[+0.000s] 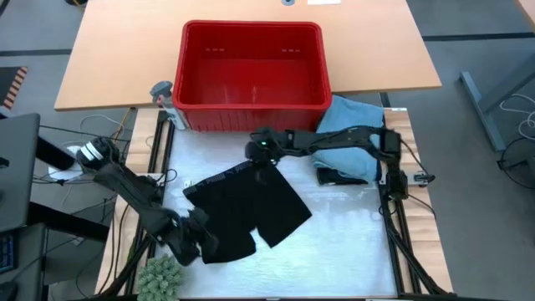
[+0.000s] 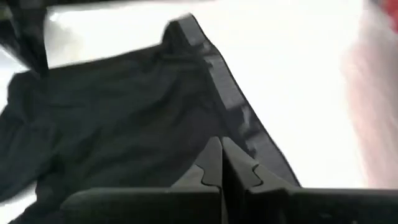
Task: Fold Laundry from Bin
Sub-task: Fold the black boxer short
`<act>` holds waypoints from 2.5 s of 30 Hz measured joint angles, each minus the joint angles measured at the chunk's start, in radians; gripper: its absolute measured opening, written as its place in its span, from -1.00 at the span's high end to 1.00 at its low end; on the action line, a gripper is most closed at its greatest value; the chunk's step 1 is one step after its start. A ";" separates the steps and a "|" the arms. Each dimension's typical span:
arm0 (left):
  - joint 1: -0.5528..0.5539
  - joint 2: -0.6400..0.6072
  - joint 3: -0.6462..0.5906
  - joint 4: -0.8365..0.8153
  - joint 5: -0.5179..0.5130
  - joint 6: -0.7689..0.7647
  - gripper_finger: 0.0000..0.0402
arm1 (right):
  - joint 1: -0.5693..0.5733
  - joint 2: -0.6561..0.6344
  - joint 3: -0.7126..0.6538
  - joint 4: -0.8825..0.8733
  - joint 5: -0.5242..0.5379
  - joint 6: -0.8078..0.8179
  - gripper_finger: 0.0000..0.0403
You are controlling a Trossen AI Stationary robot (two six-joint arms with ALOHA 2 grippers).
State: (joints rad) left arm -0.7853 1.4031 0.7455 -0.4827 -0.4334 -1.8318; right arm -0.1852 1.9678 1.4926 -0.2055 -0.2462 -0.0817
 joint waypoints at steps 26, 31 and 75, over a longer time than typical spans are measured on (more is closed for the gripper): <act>-0.008 0.300 0.256 -0.027 0.210 -0.163 1.00 | 0.075 0.618 0.803 0.007 -0.357 -0.114 0.93; -0.008 0.300 0.256 -0.036 0.220 -0.172 1.00 | 0.079 0.679 0.856 0.029 -0.302 -0.114 0.93; 0.003 0.280 0.473 -0.715 -0.044 -0.283 1.00 | 0.026 0.771 0.857 -0.092 -0.096 -0.093 0.93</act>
State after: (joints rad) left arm -0.7824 1.6833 1.2189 -1.1972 -0.4772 -2.1152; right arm -0.1588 2.7384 2.3493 -0.2978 -0.3424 -0.1751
